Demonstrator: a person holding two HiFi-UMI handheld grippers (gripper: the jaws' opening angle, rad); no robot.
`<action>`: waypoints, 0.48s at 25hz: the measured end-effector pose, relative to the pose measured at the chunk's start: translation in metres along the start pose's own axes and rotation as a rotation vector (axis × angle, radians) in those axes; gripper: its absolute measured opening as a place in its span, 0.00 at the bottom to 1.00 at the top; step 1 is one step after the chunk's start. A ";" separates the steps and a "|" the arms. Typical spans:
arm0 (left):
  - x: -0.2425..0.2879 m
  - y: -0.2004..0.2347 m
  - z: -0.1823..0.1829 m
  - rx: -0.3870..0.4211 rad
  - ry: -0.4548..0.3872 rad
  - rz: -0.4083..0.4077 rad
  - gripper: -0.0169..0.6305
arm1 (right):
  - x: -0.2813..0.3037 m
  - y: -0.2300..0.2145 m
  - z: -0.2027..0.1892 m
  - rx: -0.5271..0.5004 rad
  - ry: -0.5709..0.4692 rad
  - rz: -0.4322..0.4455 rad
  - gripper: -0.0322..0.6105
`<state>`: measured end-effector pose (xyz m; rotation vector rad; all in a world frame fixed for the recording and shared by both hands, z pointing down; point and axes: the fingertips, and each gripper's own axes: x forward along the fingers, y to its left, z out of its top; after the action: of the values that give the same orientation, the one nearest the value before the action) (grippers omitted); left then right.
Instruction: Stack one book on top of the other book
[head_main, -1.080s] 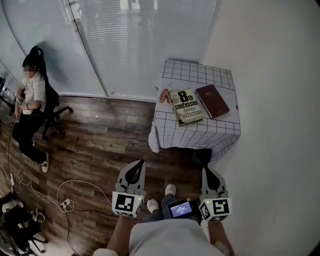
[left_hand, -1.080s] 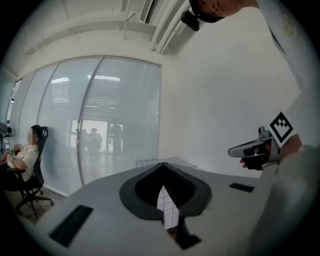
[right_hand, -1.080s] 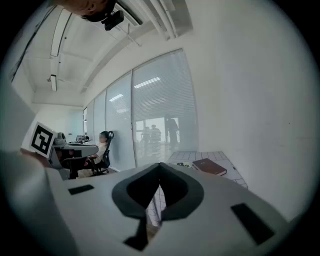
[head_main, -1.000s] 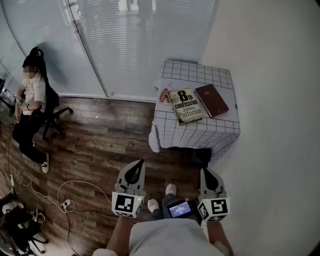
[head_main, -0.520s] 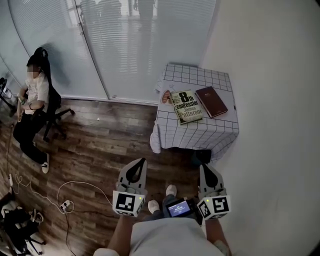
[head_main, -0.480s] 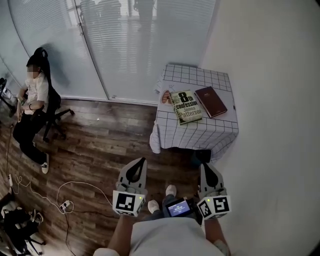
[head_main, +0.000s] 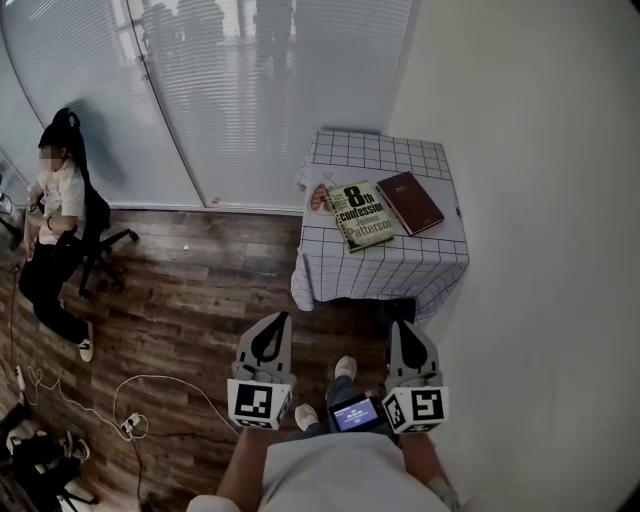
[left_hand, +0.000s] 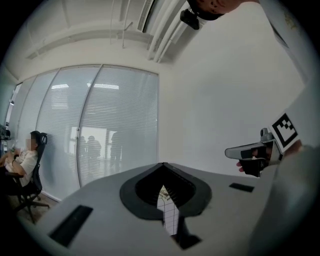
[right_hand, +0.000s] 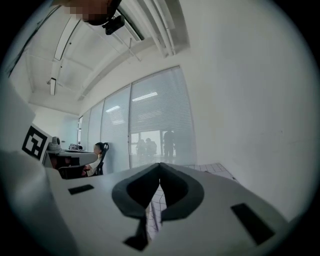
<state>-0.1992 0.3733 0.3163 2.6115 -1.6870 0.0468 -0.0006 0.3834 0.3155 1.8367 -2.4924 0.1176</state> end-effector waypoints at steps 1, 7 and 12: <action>0.006 0.000 0.000 -0.001 0.004 -0.005 0.04 | 0.005 -0.003 -0.001 0.001 0.003 0.002 0.06; 0.047 0.010 -0.015 -0.007 0.035 -0.006 0.04 | 0.044 -0.027 -0.011 0.018 0.026 0.023 0.06; 0.092 0.016 -0.018 -0.008 0.056 -0.012 0.04 | 0.087 -0.051 -0.017 0.028 0.056 0.032 0.06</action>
<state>-0.1763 0.2831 0.3386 2.5890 -1.6508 0.1116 0.0224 0.2870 0.3409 1.7786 -2.4955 0.2025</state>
